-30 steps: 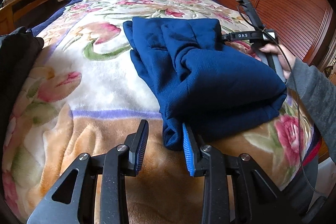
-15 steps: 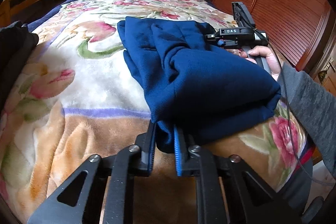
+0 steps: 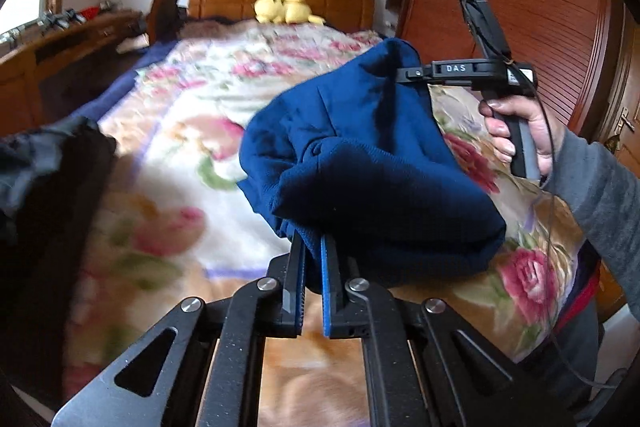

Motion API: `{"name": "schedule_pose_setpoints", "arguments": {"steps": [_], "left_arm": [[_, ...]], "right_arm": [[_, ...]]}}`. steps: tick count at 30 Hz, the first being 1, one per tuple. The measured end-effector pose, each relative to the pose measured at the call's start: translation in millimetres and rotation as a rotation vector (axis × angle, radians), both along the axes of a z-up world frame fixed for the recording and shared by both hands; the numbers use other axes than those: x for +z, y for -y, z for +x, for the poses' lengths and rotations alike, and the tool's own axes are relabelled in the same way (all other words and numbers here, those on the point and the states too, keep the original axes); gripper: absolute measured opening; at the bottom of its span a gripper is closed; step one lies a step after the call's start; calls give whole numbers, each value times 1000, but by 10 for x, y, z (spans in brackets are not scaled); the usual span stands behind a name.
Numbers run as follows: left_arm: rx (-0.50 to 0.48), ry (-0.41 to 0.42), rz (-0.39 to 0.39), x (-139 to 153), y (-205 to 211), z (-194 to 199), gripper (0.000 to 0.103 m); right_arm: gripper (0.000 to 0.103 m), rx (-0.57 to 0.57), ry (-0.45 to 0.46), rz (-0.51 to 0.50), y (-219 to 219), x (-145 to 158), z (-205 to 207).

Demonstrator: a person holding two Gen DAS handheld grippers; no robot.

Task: Fold large clothes

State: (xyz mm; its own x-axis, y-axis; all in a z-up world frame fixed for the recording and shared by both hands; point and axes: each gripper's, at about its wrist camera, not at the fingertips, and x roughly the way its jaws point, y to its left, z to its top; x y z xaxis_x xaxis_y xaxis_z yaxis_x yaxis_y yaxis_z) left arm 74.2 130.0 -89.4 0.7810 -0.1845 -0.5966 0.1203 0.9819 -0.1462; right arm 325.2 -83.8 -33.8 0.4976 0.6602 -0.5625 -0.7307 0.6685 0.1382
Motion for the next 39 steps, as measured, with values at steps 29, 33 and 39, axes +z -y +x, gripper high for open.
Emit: {"name": "schedule_pose_setpoints", "arguments": {"steps": [29,33,39], "left_arm": [[626,51,238,785,-3200,-1456,7],[678,-9,214,430,-3329,-1508,7],[707,4,185,426,-3261,-1561,11]], "right_arm": [[18,382,141,-58,-3291,588,-1292],[20,343,90,-198,-3526,-43,-1256],[46,327,113,-210,-3428,-28,-1186]]}}
